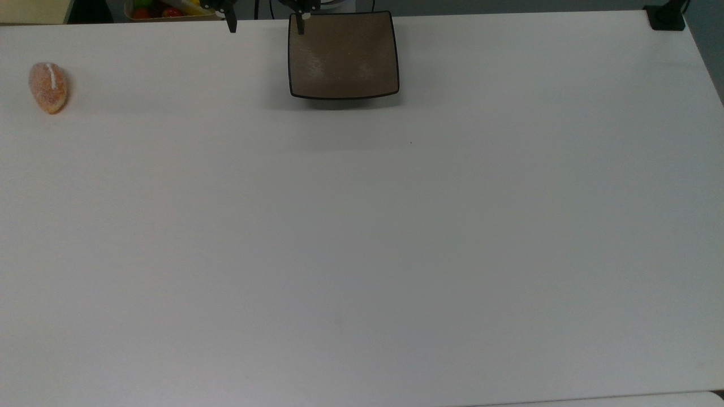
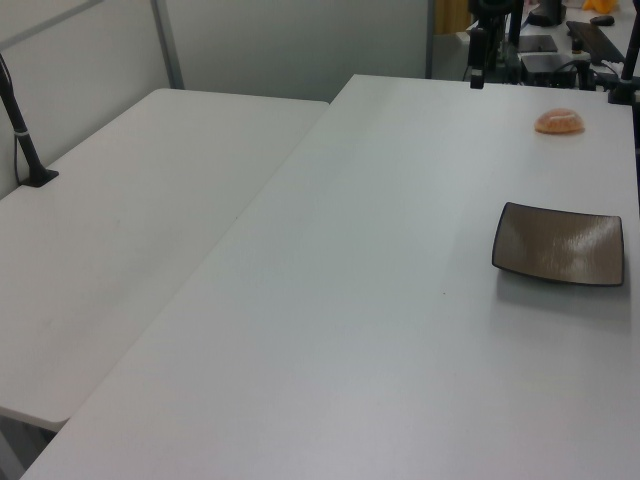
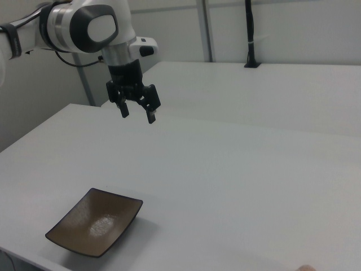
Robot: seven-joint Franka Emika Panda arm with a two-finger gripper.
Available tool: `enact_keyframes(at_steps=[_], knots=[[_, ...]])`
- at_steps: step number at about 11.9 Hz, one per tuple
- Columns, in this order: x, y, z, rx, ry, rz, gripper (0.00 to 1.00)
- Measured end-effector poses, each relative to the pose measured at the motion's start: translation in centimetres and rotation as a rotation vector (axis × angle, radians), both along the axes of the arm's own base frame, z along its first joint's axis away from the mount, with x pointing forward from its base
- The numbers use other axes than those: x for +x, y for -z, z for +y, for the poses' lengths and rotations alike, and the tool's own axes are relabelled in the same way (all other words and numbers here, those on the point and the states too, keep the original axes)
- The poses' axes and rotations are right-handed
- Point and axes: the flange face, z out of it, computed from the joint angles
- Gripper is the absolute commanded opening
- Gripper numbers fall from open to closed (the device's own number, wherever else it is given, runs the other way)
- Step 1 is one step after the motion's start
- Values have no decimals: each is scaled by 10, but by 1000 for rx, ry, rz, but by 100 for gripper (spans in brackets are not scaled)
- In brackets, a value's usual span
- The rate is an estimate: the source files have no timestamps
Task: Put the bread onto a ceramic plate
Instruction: 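Move the gripper over to the orange bread roll and lower it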
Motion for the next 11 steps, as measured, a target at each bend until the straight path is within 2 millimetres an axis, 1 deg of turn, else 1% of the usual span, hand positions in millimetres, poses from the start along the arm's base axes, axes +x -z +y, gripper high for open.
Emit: enact_keyframes(at_steps=[2, 3, 4, 5, 6, 8, 9, 11], knots=[[-1, -2, -7, -17, -18, -4, 100], [-2, -5, -15, -27, -26, -9, 100], [-5, -8, -28, -39, -37, -12, 100], [-9, -10, -46, -63, -61, -11, 100], [-12, -11, -68, -85, -83, -8, 100], [-15, -13, -127, -120, -114, -50, 100], [-20, -9, -156, -153, -126, -54, 100], [-29, 8, -204, -193, -147, -53, 100]])
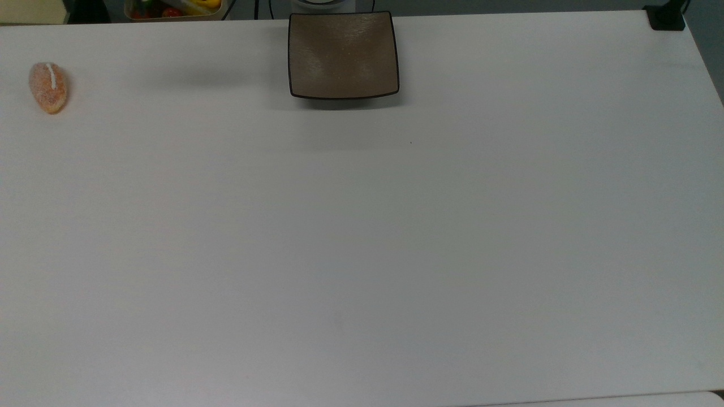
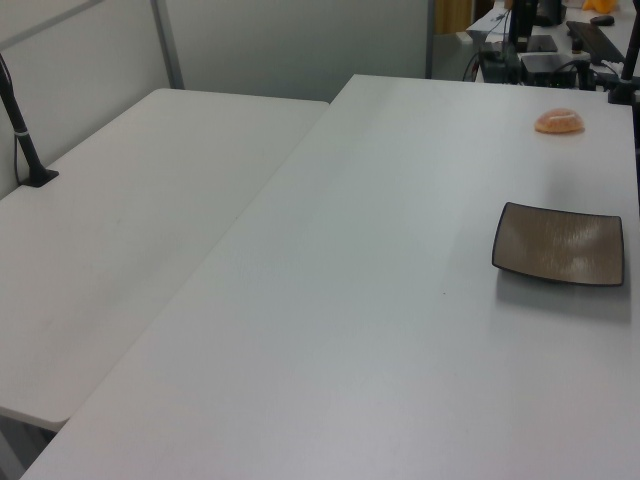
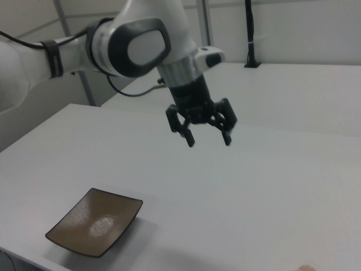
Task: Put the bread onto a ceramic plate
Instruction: 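Move the gripper over to the orange bread roll and lower it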
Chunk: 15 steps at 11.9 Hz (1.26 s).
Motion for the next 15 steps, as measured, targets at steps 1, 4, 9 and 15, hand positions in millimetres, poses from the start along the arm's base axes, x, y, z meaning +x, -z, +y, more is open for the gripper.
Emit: enact_keyframes(at_steps=[1, 4, 9, 15], knots=[[-5, 10, -23, -11, -8, 2, 100], [-26, 50, -110, -45, 6, 26, 100], [-27, 149, -184, -83, -6, 117, 100], [-51, 220, -210, -98, -18, 167, 100]])
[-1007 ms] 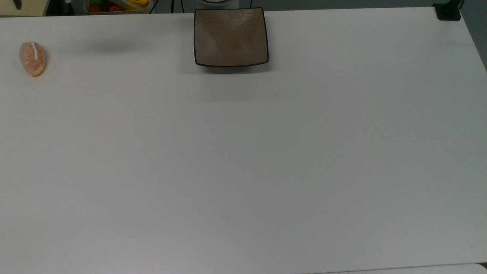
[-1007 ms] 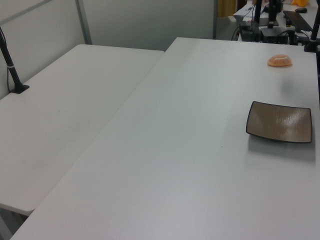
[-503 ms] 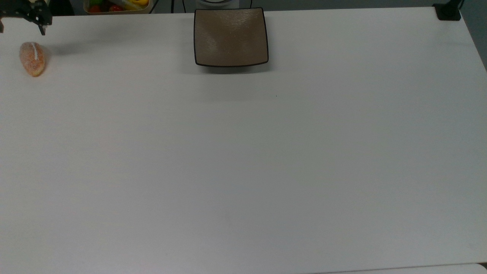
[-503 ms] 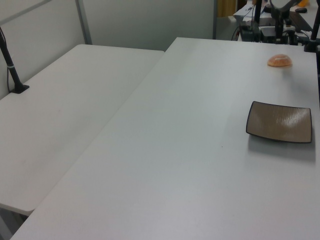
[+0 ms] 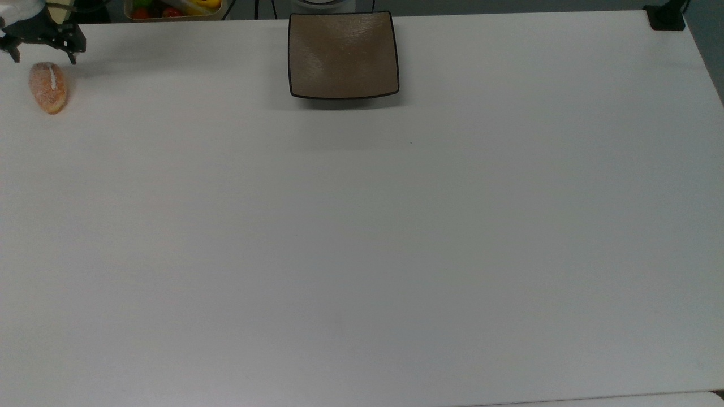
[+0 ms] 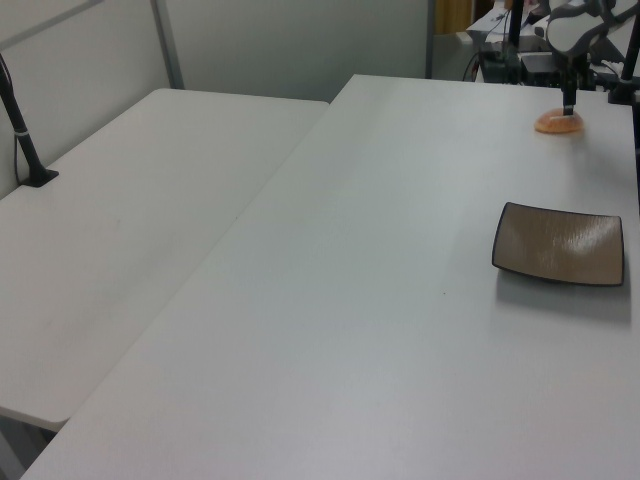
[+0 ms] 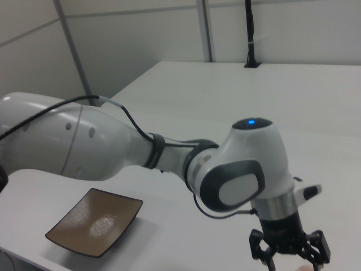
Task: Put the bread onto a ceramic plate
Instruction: 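Move the gripper over to the orange bread roll and lower it, then close the gripper on the orange bread roll and lift it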
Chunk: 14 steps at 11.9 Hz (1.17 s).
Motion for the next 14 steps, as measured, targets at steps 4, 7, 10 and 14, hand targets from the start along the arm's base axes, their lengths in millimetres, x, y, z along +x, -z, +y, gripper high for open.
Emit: enact_keyframes(at_steps=[4, 7, 10, 14], knots=[[8, 34, -3, -25, -27, -2, 99], [12, 48, -4, -34, -37, -4, 42], [12, 45, -5, -38, -37, -8, 42], [17, 30, -7, -53, -38, -35, 43]])
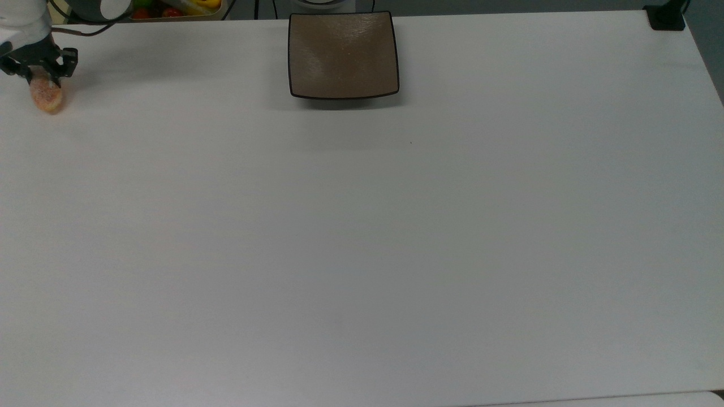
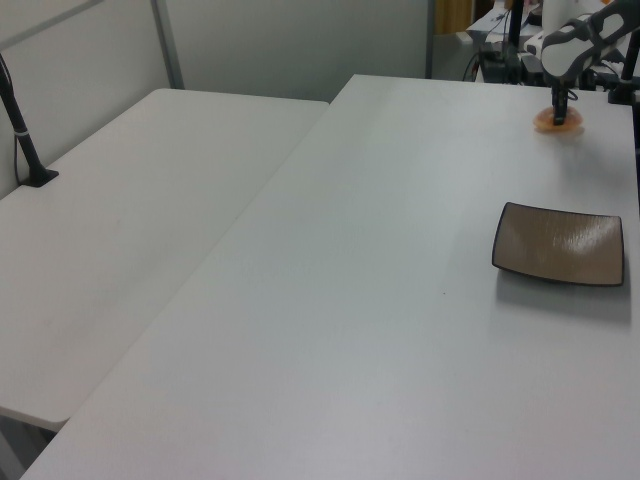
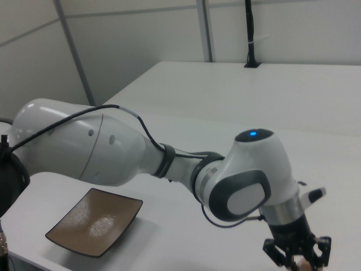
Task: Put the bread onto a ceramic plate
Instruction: 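Close the gripper on the orange bread roll and lift it, then carry the held bread roll over the dark square plate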
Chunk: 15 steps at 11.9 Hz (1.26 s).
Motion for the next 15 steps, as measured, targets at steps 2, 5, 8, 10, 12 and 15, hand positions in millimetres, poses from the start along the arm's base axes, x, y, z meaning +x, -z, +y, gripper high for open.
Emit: enact_keyframes(at_steps=[2, 5, 8, 10, 12, 15], knots=[[9, -27, 11, -2, 23, -50, 43], [32, -73, 79, 98, 89, -79, 43], [65, -83, 178, 183, 183, -79, 46], [77, -87, 230, 208, 208, -65, 46], [74, -107, 274, 242, 186, -20, 46], [54, -146, 323, 287, 144, 24, 46]])
